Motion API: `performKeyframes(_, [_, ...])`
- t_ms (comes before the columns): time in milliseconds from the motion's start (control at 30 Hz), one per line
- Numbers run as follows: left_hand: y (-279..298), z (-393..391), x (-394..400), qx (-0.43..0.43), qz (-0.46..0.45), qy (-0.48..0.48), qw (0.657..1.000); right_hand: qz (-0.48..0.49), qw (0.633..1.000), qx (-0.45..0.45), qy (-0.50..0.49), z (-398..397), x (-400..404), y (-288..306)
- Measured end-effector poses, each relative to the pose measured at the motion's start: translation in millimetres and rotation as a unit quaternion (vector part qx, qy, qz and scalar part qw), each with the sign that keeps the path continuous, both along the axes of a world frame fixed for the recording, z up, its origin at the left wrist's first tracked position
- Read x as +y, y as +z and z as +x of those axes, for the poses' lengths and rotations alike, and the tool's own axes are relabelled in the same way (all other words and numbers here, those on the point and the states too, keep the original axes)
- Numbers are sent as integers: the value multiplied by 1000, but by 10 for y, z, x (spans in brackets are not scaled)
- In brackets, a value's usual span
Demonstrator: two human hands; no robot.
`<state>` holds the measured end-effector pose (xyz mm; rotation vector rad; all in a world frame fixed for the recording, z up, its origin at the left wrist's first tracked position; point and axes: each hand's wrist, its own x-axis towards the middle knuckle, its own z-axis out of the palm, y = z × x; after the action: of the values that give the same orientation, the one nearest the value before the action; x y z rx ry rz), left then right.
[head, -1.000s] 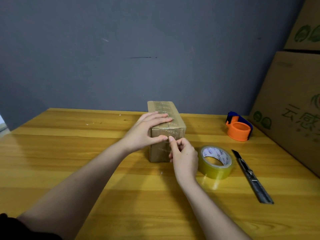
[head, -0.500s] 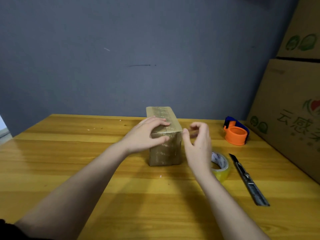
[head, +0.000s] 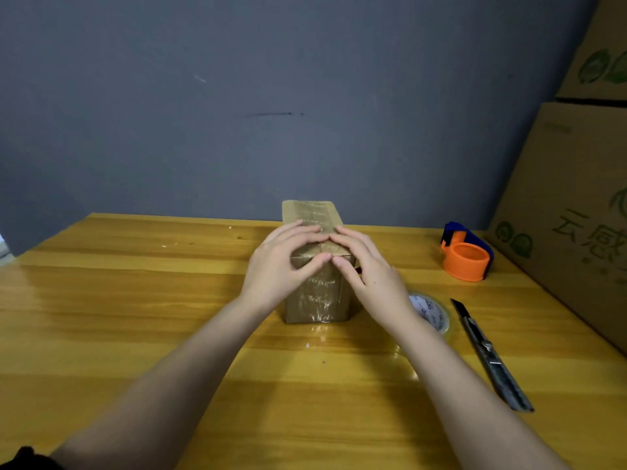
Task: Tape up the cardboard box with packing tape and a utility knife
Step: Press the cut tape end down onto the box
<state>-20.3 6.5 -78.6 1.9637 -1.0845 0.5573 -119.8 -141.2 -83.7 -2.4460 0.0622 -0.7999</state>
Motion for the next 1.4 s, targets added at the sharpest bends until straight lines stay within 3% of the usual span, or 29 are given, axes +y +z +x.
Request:
performKeyframes(633, [53, 5, 96, -117, 154, 36, 980, -165, 984, 60, -2, -46, -118, 36])
performKeyframes(767, [91, 32, 138, -111, 204, 15, 973, -137, 987, 83, 8, -31, -103, 29])
performKeyframes(933, [57, 57, 194, 45, 104, -107, 988, 10, 999, 31, 27, -39, 0, 26])
performKeyframes(1067, [10, 60, 153, 104, 11, -113, 988, 25, 999, -21, -14, 25, 91, -10])
performKeyframes(1400, [-103, 100, 103, 37, -14, -97, 995, -17, 1000, -18, -11, 43, 26, -45])
